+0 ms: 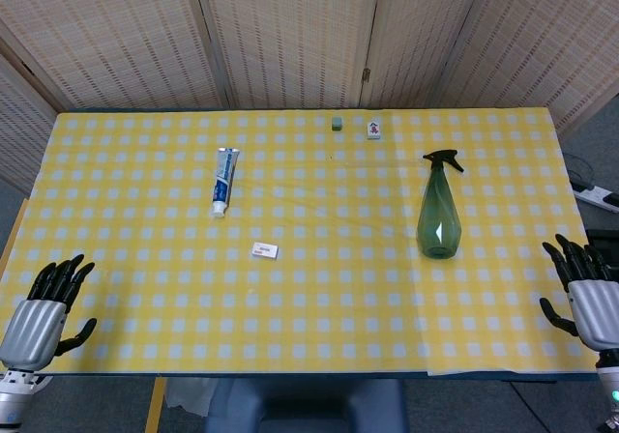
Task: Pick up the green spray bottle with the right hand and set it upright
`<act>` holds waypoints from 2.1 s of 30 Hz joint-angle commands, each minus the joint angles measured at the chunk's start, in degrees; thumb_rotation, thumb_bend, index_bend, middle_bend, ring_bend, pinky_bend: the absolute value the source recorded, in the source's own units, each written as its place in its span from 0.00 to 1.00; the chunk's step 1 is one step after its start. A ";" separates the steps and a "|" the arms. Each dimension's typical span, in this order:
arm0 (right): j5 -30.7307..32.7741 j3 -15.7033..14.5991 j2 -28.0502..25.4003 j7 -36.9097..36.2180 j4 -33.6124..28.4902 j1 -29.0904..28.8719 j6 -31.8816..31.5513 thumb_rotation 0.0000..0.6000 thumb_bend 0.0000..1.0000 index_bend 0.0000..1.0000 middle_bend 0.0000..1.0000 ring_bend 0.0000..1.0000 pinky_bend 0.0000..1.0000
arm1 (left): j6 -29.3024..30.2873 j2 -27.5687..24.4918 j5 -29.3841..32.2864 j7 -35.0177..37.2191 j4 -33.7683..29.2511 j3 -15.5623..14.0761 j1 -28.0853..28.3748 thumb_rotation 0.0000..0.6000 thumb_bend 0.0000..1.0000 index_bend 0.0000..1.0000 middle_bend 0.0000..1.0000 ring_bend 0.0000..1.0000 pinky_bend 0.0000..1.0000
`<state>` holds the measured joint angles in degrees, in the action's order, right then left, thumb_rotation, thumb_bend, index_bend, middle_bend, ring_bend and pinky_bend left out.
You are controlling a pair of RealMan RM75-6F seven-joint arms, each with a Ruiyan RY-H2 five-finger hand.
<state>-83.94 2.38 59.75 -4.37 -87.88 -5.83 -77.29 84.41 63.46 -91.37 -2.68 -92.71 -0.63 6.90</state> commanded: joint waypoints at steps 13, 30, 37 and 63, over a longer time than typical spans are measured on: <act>14.17 6.30 -5.54 -20.76 11.77 -21.71 42.36 1.00 0.41 0.00 0.11 0.15 0.00 | 2.09 0.13 -0.42 -1.32 -0.50 -0.12 -1.34 1.00 0.38 0.00 0.02 0.04 0.00; 15.06 12.93 3.74 -28.09 16.16 -29.88 53.82 1.00 0.42 0.00 0.16 0.18 0.00 | -0.04 0.63 1.95 -1.15 0.12 0.82 -0.58 1.00 0.38 0.00 0.02 0.04 0.00; 6.73 14.15 2.95 -35.67 9.47 -28.68 47.33 1.00 0.42 0.01 0.16 0.19 0.00 | -0.41 0.51 2.37 -0.53 0.25 0.95 -0.46 1.00 0.38 0.00 0.02 0.04 0.00; 2.16 4.01 7.24 -35.51 5.65 -33.36 48.15 1.00 0.42 0.03 0.18 0.20 0.00 | 1.15 -0.43 1.17 1.54 0.19 0.62 -1.18 1.00 0.38 0.00 0.02 0.04 0.00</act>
<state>-81.81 7.07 67.53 -40.42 -82.37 -39.66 -28.89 85.58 63.01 -90.20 -1.10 -92.54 -0.01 5.72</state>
